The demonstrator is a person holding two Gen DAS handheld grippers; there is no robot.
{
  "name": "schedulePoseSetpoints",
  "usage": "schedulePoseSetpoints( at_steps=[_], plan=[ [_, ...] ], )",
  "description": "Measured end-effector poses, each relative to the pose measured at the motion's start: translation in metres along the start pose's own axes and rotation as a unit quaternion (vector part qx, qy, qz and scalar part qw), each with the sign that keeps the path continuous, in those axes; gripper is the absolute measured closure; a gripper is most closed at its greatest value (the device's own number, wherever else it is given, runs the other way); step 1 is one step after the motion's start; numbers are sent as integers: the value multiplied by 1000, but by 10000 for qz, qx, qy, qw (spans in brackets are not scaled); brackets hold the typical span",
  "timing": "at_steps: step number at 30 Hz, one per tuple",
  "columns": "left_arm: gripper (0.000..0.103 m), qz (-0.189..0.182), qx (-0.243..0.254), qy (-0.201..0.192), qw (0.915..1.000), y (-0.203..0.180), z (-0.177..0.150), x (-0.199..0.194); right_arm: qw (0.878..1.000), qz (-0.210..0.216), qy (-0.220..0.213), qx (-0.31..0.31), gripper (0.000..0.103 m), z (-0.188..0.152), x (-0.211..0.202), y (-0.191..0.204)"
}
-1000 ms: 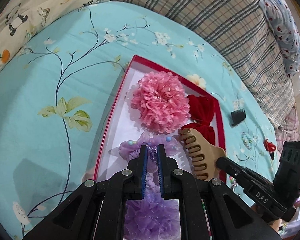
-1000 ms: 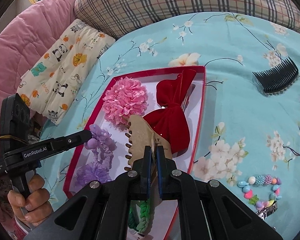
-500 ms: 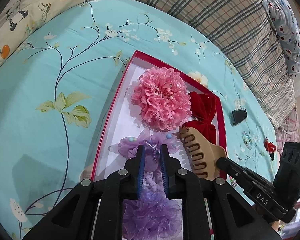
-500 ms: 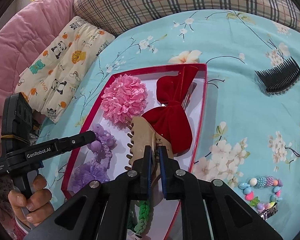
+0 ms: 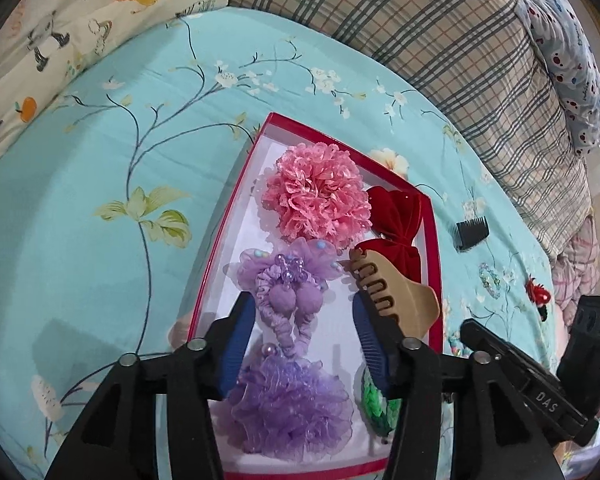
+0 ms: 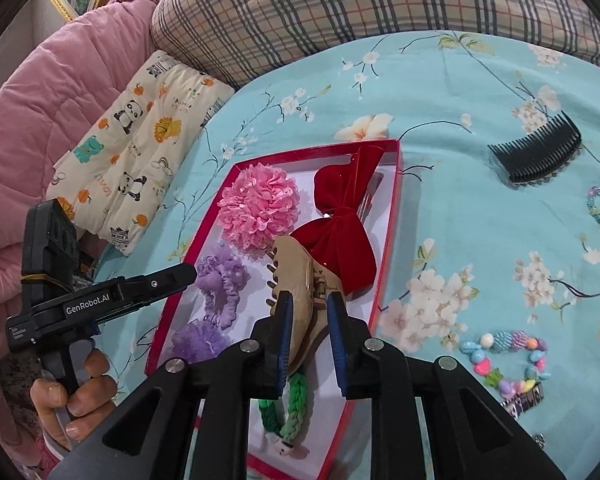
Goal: Organize jewelry
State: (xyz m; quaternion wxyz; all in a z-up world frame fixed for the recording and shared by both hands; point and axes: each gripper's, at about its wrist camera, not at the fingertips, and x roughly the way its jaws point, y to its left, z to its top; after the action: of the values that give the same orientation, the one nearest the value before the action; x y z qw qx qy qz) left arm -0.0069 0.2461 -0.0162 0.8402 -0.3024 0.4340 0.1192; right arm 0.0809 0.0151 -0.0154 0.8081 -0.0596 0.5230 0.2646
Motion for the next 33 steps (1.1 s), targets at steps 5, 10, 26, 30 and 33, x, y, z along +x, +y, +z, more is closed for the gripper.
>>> schedulePoseSetpoints(
  at_steps=[5,10,26,30,33],
  plan=[
    [38,168,123,-83,9998,-10,-10,-18,9999,-82,-130,33,75,-9,-24,-9],
    [19,357,240,-102,9990,-24,-26,-31,9992,-231,-268,166,70,-22,-53,-27],
    [15,372,1233,-209,9914,-105,-79,-54,9901,-1084,-651,609,63,-76,-147,-102],
    [15,280,1468,-63,9887,-123,-91,-47,9866,-1246,-755,738,61,-88,-165,-117],
    [15,199,1563,42,9875,-133,-98,-41,9835,-1367,-812,858,59,-97,-177,-129]
  ],
)
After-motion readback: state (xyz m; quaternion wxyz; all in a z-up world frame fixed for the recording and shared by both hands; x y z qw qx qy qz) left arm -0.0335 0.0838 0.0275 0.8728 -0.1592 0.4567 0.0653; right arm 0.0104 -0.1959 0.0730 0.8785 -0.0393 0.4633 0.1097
